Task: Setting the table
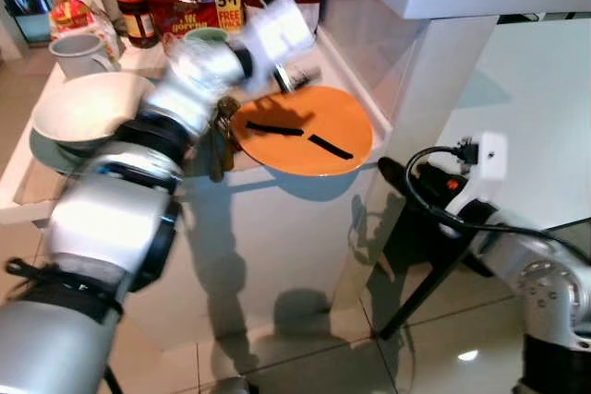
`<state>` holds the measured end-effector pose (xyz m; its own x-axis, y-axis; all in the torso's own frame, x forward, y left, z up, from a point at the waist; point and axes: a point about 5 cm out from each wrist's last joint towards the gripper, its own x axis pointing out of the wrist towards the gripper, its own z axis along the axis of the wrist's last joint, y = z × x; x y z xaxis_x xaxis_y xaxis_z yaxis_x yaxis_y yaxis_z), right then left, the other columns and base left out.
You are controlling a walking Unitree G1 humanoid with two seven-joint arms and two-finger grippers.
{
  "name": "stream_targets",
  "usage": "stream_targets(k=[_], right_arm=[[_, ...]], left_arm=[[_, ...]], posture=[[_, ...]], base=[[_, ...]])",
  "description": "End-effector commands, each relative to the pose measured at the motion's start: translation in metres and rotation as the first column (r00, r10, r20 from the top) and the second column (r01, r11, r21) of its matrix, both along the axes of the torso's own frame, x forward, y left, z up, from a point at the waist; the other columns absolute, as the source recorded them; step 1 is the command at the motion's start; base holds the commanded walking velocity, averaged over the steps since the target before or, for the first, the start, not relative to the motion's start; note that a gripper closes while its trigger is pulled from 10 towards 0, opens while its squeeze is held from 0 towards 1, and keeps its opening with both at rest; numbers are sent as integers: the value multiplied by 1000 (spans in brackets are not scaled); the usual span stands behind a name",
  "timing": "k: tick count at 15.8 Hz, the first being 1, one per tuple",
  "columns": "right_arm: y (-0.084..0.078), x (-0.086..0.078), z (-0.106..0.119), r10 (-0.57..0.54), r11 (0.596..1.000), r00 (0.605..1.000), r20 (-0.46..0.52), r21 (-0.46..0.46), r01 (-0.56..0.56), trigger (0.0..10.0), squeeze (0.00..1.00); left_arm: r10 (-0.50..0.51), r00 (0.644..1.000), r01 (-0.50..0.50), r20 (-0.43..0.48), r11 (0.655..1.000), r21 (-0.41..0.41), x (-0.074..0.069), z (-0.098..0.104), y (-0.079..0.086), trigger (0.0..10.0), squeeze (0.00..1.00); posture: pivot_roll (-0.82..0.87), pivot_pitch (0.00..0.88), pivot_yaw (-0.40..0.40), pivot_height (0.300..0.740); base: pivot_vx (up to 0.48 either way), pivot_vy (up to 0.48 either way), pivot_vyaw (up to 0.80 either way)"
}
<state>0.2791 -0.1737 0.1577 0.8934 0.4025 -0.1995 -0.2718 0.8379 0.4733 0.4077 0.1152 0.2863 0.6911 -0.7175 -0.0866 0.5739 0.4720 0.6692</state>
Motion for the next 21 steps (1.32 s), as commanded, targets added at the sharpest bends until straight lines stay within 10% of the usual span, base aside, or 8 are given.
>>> stream_targets(k=[1, 6, 8, 9, 13, 14, 16, 21], right_arm=[[-1, 6, -4, -56, 990, 997, -60, 125, 63, 10000, 1000], [12, 26, -2, -4, 846, 986, -169, 524, 94, 10000, 1000], [15, 32, 1, 28, 805, 985, -172, 587, 80, 10000, 149], [16, 35, 1, 39, 799, 981, -188, 595, 82, 10000, 0], [20, 41, -2, 92, 765, 961, -259, 637, 98, 10000, 0], [22, 42, -4, 105, 765, 956, -275, 637, 99, 4627, 0], [25, 41, -6, 130, 756, 948, -290, 648, 95, 0, 0], [25, 37, -11, 163, 754, 934, -317, 651, 89, 0, 0]], left_arm=[[-108, 994, 109, 15, 990, -90, -10, 15, 8, 10000, 0], [-316, 945, 271, -91, 906, -324, -80, -10, 26, 10000, 0], [-288, 941, 225, -176, 924, -311, -102, -41, 30, 10000, 0], [-262, 941, 186, -216, 930, -316, -114, -53, 31, 10000, 0], [-228, 915, 115, -333, 938, -326, -150, -67, 22, 10000, 0], [-219, 913, 103, -344, 940, -325, -152, -70, 20, 10000, 0], [-173, 916, 52, -361, 945, -322, -153, -74, 20, 10000, 0], [-105, 914, -29, -391, 947, -320, -156, -77, 24, 10000, 0]], posture=[[5, 0, -34, 740], [51, 6, -60, 740], [60, 12, -64, 740], [60, 11, -60, 740], [64, 10, -65, 740], [62, 12, -63, 740], [60, 10, -59, 740], [60, 3, -60, 740]], base=[[0, 0, 0], [0, 0, 0], [0, 0, 0], [0, 0, 0], [0, 0, 0], [0, 0, 0], [0, 0, 0], [0, 0, 0]])
